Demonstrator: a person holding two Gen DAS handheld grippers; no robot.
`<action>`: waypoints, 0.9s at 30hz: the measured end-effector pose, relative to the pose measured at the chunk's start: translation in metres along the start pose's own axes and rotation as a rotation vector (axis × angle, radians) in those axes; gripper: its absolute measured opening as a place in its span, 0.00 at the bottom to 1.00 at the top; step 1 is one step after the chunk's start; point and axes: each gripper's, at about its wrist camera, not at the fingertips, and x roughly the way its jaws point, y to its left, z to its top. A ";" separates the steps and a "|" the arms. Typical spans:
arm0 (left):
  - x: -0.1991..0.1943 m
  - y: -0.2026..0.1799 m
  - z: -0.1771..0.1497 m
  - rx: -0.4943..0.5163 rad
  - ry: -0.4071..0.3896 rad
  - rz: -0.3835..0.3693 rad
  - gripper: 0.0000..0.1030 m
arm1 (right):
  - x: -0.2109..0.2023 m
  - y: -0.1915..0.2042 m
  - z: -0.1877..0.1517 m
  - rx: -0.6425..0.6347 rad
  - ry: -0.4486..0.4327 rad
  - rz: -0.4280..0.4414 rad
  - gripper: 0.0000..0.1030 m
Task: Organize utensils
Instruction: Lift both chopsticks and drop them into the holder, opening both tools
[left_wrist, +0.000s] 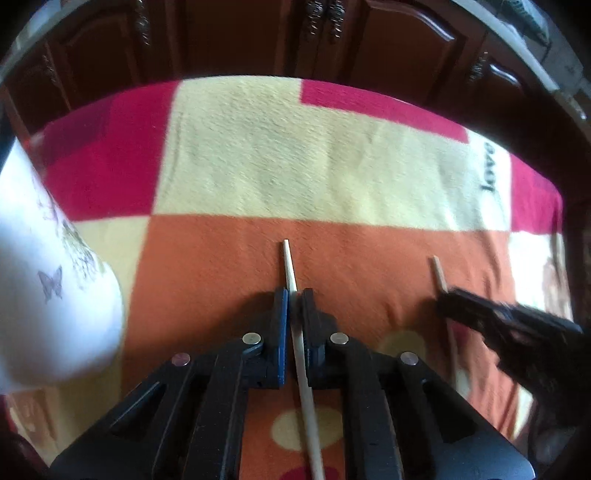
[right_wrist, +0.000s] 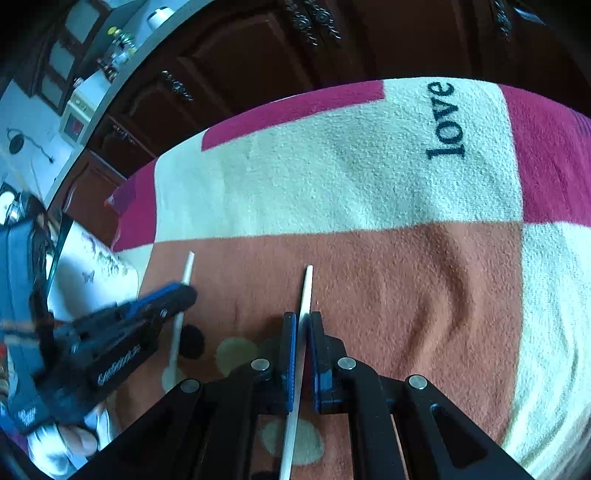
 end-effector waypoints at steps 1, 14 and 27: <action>-0.003 0.002 -0.003 0.002 -0.003 -0.020 0.05 | 0.001 0.001 0.001 -0.007 0.000 -0.008 0.05; -0.097 0.007 -0.047 0.079 -0.119 -0.193 0.05 | -0.077 0.035 -0.038 -0.099 -0.217 0.028 0.04; -0.178 0.023 -0.054 0.092 -0.267 -0.249 0.05 | -0.149 0.096 -0.058 -0.194 -0.362 0.084 0.04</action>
